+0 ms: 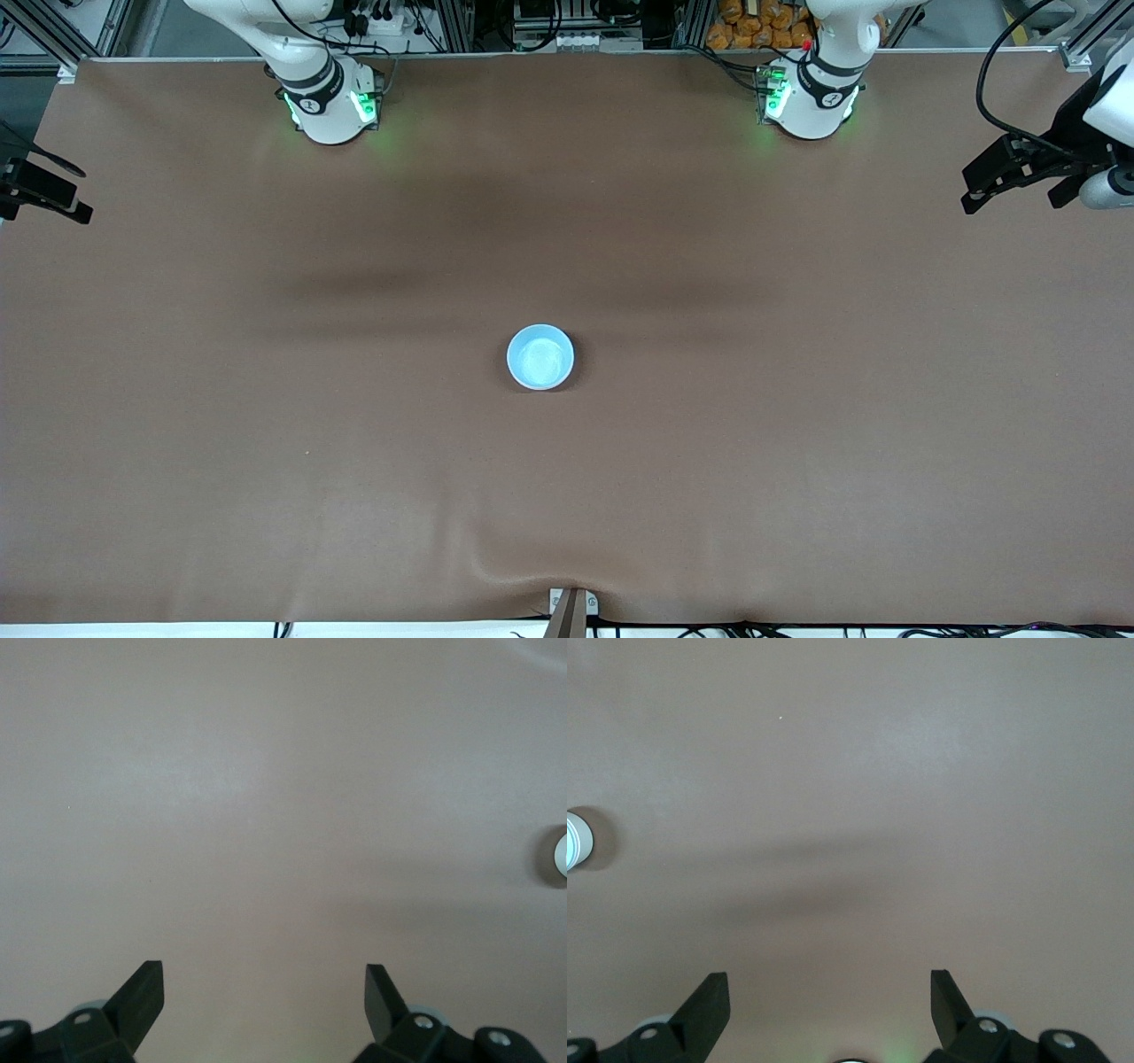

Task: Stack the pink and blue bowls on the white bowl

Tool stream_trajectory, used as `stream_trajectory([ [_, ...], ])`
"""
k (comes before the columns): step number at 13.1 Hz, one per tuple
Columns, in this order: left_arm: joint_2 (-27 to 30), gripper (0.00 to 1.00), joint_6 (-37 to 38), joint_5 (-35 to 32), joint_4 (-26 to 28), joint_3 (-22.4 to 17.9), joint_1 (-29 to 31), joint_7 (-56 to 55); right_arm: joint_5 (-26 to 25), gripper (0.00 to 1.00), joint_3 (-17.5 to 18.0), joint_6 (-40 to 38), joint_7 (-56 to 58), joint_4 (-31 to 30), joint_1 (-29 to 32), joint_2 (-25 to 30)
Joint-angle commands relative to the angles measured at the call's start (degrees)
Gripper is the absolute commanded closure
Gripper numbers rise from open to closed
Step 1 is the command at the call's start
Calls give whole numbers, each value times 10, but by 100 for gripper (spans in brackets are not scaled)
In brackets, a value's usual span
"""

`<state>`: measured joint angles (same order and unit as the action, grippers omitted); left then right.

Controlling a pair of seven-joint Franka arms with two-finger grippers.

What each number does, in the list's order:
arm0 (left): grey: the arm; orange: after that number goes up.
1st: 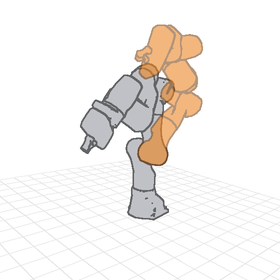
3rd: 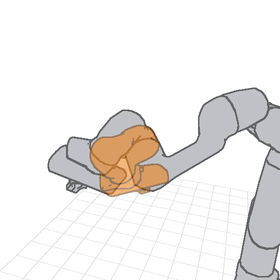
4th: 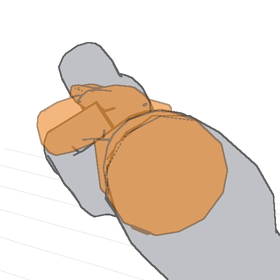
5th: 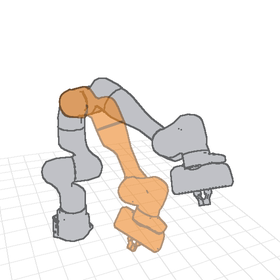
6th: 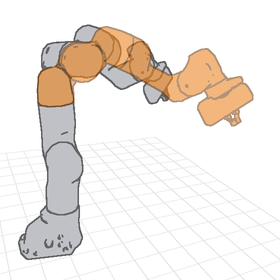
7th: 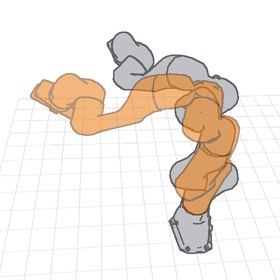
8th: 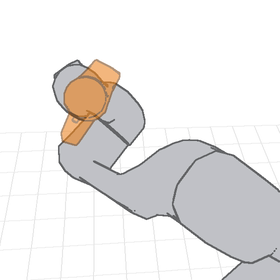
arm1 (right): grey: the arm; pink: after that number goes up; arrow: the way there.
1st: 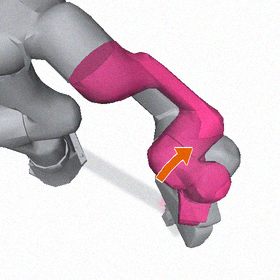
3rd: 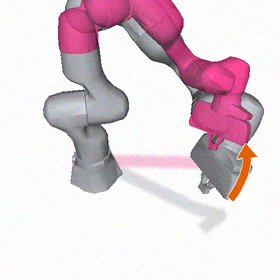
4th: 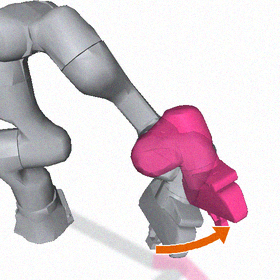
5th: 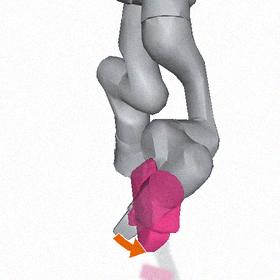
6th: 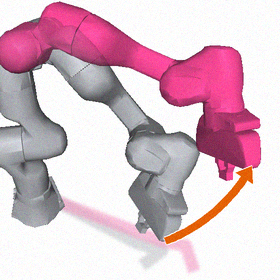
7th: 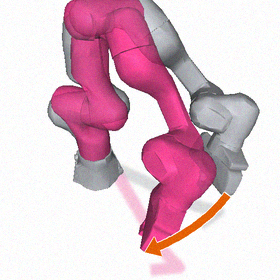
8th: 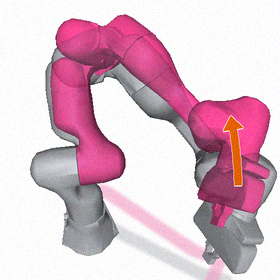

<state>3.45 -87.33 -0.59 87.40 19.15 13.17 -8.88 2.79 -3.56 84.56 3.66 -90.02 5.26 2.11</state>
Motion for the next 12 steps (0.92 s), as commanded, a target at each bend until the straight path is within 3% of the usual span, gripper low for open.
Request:
stream_trajectory([
  [1,4,0,-7,-7,-2,-32,-48,10,7,0,8,3,-10,0,5,6],
  [4,14,0,-5,-7,21,-118,-127,10,6,0,8,3,-91,10,-3,4],
  [7,35,0,-6,-7,53,-194,-198,5,3,0,8,-4,-85,13,-4,5],
  [8,38,0,-6,-7,55,-209,-212,6,2,0,8,-5,-84,13,-4,5],
  [12,35,0,5,-3,49,-205,-211,-1,0,0,8,-5,-83,12,-19,1],
])
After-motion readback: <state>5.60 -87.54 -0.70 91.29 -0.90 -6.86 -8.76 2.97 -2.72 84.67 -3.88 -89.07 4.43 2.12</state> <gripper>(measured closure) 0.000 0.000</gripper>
